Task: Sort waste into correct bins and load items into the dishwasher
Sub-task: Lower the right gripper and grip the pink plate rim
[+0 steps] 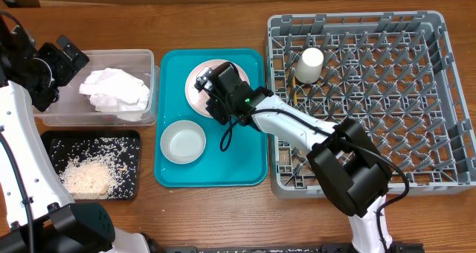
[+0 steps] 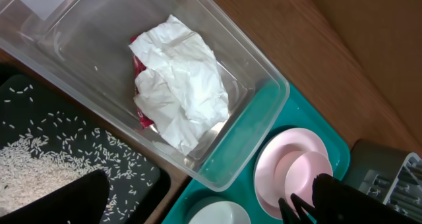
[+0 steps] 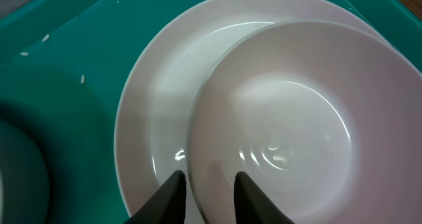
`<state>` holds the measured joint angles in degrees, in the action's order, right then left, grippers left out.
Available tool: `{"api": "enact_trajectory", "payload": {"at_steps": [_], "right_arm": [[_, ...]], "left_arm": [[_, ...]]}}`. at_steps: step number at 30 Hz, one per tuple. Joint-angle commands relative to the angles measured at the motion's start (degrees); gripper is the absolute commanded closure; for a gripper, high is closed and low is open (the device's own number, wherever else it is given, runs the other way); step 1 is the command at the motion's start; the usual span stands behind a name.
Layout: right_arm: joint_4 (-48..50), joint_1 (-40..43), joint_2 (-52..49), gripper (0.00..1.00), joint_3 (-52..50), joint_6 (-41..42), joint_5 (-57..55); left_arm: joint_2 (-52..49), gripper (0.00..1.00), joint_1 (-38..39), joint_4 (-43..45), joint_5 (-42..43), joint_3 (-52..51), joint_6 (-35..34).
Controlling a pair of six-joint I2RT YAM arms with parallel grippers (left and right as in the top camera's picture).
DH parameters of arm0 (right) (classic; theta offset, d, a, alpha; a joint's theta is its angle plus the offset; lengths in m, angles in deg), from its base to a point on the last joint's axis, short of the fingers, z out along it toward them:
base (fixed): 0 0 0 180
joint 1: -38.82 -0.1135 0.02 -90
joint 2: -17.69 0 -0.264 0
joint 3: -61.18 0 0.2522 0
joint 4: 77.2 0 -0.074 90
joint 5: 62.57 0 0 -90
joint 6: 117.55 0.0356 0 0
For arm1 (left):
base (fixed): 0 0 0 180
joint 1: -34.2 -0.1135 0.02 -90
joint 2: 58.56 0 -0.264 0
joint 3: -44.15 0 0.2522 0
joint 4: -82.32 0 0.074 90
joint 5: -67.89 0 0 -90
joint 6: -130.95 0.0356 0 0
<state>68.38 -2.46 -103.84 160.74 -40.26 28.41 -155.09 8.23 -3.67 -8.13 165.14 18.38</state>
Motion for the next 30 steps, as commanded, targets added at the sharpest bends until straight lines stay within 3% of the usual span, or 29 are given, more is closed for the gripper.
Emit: {"api": "enact_trajectory", "payload": {"at_steps": [1, 20, 28, 30], "right_arm": [[0.39, 0.26, -0.11, 0.74, 0.02, -1.29, -0.48], [1.40, 0.26, -1.95, 0.77, 0.02, -4.26, -0.50], [2.67, 0.24, -1.92, 0.96, 0.15, -3.54, -0.24], [3.10, 0.24, -1.62, 0.96, 0.22, -3.52, -0.20]], "left_arm": [[0.28, 0.00, -0.26, 0.07, 0.46, 1.27, -0.61], [0.28, 0.00, -0.24, 0.07, 0.46, 1.27, -0.61], [0.28, 0.00, -0.26, 0.07, 0.48, 1.27, -0.61], [0.28, 0.00, -0.24, 0.07, 0.48, 1.27, -0.61]]}}
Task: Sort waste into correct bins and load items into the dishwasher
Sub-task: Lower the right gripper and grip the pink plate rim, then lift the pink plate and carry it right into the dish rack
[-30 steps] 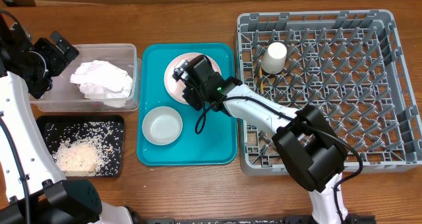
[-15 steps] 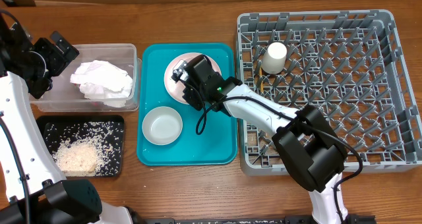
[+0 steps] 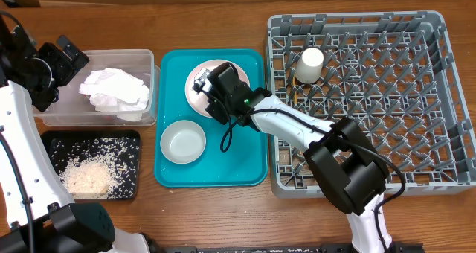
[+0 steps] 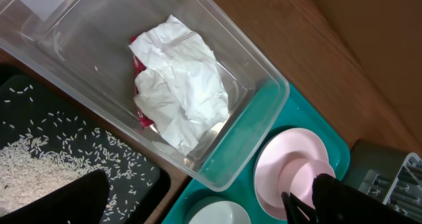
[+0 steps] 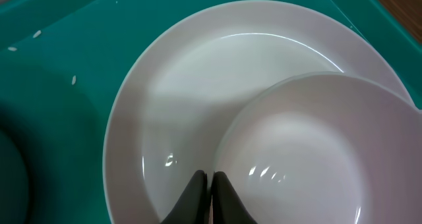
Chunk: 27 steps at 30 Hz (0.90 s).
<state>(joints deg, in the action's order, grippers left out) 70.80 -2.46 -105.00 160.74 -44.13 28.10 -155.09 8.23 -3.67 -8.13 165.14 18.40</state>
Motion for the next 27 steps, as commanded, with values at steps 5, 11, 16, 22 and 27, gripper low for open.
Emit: {"api": "enact_trajectory", "payload": {"at_steps": [5, 11, 16, 22, 27], "right_arm": [[1.70, 0.09, 2.89, 0.96, 1.20, 4.85, 1.18], [0.74, 0.15, 14.40, 0.96, 2.32, 17.03, 3.10], [-2.19, 0.35, 26.29, 0.96, 2.32, 25.05, 7.08], [-8.57, 3.17, 38.91, 0.96, 2.32, 33.68, 14.10], [-11.41, 12.13, 44.76, 0.96, 2.32, 38.16, 30.21]], "left_arm": [[0.28, 0.00, -0.26, 0.07, 0.46, 1.27, -0.63], [0.28, 0.00, -0.26, 0.07, 0.46, 1.27, -0.63], [0.28, 0.00, -0.24, 0.07, 0.46, 1.27, -0.63], [0.28, 0.00, -0.26, 0.07, 0.48, 1.27, -0.63], [0.28, 0.00, -0.24, 0.07, 0.46, 1.27, -0.63]]}}
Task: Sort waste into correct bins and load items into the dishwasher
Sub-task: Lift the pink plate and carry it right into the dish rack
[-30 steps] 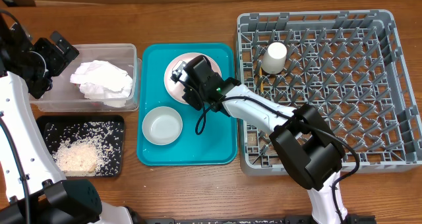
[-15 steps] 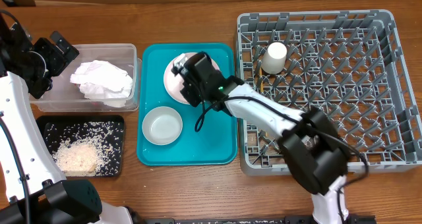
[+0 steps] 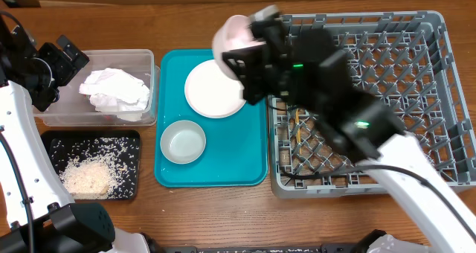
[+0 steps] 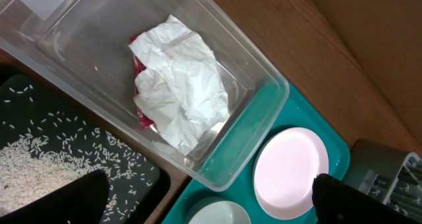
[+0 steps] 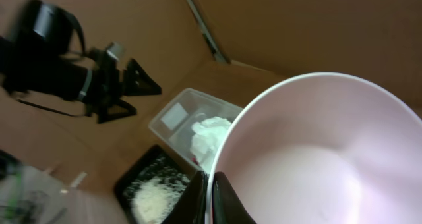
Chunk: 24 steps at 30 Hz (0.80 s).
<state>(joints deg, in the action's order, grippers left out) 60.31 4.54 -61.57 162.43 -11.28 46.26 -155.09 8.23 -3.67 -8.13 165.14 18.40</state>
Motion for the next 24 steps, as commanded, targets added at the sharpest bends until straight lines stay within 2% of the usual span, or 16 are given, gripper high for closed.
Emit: {"api": "enact_trajectory", "payload": {"at_steps": [1, 6, 10, 18, 24], "right_arm": [[-1.38, 7.61, 1.66, 0.96, 0.63, 6.14, 16.06], [-3.54, 22.18, 0.37, 0.96, -0.50, 11.28, 34.71], [-3.78, 28.61, -1.62, 0.96, -2.73, 12.79, 45.97], [-1.11, 29.88, -2.27, 0.96, -10.14, 14.25, 44.65], [-0.92, 29.86, -2.36, 0.96, -11.87, 14.21, 43.80]], "left_arm": [[0.28, 0.00, -0.24, 0.07, 0.48, 1.27, -0.63], [0.28, 0.00, -0.24, 0.07, 0.46, 1.27, -0.63], [0.28, 0.00, -0.26, 0.07, 0.48, 1.27, -0.63], [0.28, 0.00, -0.26, 0.09, 0.48, 1.27, -0.63], [0.28, 0.00, -0.26, 0.09, 0.46, 1.27, -0.63]]}}
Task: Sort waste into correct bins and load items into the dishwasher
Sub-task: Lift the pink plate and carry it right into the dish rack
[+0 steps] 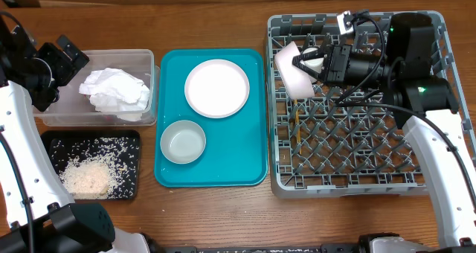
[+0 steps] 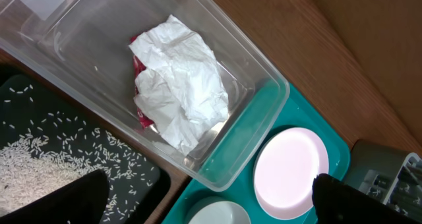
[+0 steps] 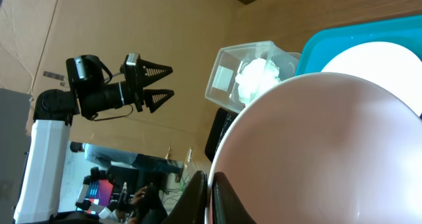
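Note:
My right gripper (image 1: 312, 64) is shut on the rim of a pink bowl (image 1: 292, 70), holding it tipped on its side over the back left of the grey dishwasher rack (image 1: 372, 141). The right wrist view is mostly filled by the bowl (image 3: 330, 151), its rim pinched between the fingers (image 3: 224, 201). A pink plate (image 1: 216, 88) and a small pale bowl (image 1: 183, 142) lie on the teal tray (image 1: 245, 160). My left gripper (image 1: 68, 57) hangs open above the left end of the clear bin (image 1: 52, 115), with nothing between its fingers (image 2: 72, 197).
The clear bin holds crumpled white paper (image 2: 178, 92) over a red scrap. A black tray of rice (image 1: 89, 171) lies in front of it. The rack's prongs stand in rows over the right half of the table.
My right gripper has carried the pink bowl from above the tray's back right corner to the rack's back left, and the bowl is now on its side. The left arm is unchanged.
My right gripper stood open around the rim of the pink bowl on the plate. Then it was shut on that rim. Then the bowl was held high, off the plate, and now it is over the rack. The left gripper stayed open throughout.

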`<state>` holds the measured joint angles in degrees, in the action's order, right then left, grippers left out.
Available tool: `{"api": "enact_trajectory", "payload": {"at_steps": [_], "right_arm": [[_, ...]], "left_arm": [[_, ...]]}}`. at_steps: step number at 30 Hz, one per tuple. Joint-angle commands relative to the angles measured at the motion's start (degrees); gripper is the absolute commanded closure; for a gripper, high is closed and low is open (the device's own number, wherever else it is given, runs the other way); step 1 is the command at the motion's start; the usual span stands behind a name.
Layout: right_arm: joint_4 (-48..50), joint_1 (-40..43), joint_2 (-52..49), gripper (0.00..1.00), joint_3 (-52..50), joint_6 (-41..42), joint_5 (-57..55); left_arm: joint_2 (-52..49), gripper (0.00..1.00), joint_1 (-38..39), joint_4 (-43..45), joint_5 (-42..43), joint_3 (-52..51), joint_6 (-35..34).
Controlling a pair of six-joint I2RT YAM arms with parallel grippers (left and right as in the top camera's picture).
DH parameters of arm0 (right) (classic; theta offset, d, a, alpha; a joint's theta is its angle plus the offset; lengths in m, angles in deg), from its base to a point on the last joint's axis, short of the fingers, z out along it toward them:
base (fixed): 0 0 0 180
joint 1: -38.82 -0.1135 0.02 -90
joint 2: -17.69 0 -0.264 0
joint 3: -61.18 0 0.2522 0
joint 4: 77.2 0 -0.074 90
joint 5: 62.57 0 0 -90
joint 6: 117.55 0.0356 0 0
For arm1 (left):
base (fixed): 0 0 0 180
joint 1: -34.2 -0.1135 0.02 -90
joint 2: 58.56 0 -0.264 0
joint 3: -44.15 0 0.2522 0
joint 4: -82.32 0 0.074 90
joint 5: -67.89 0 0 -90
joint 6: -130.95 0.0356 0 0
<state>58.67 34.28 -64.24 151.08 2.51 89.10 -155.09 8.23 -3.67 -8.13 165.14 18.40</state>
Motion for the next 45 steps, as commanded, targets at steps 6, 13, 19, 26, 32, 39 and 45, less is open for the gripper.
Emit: {"api": "enact_trajectory", "payload": {"at_steps": [6, 13, 19, 26, 32, 39, 45], "right_arm": [[0.72, 0.13, 0.02, 0.96, -0.90, 0.39, 0.68], [0.96, 0.13, -1.27, 0.96, -2.08, 0.09, -1.97], [1.57, 0.96, -4.83, 0.96, -3.65, -0.07, -2.58], [6.97, 3.85, -9.29, 0.96, -3.72, 0.02, 11.65], [5.92, 7.10, -9.62, 0.96, -3.74, -0.26, 14.71], [3.72, 6.43, -9.62, 0.96, -4.74, -1.68, 11.50], [5.81, 3.48, -9.62, 0.96, -8.07, 0.04, 1.99]], "left_arm": [[0.28, 0.00, -0.24, 0.07, 0.46, 1.27, -0.63], [0.28, 0.00, -0.26, 0.07, 0.46, 1.27, -0.63], [0.28, 0.00, -0.24, 0.07, 0.46, 1.27, -0.63], [0.28, 0.00, -0.26, 0.07, 0.48, 1.27, -0.63], [0.28, 0.00, -0.26, 0.07, 0.46, 1.27, -0.63], [0.28, 0.00, -0.26, 0.07, 0.46, 1.27, -0.63], [0.28, 0.00, -0.26, 0.07, 0.46, 1.27, -0.63]]}}
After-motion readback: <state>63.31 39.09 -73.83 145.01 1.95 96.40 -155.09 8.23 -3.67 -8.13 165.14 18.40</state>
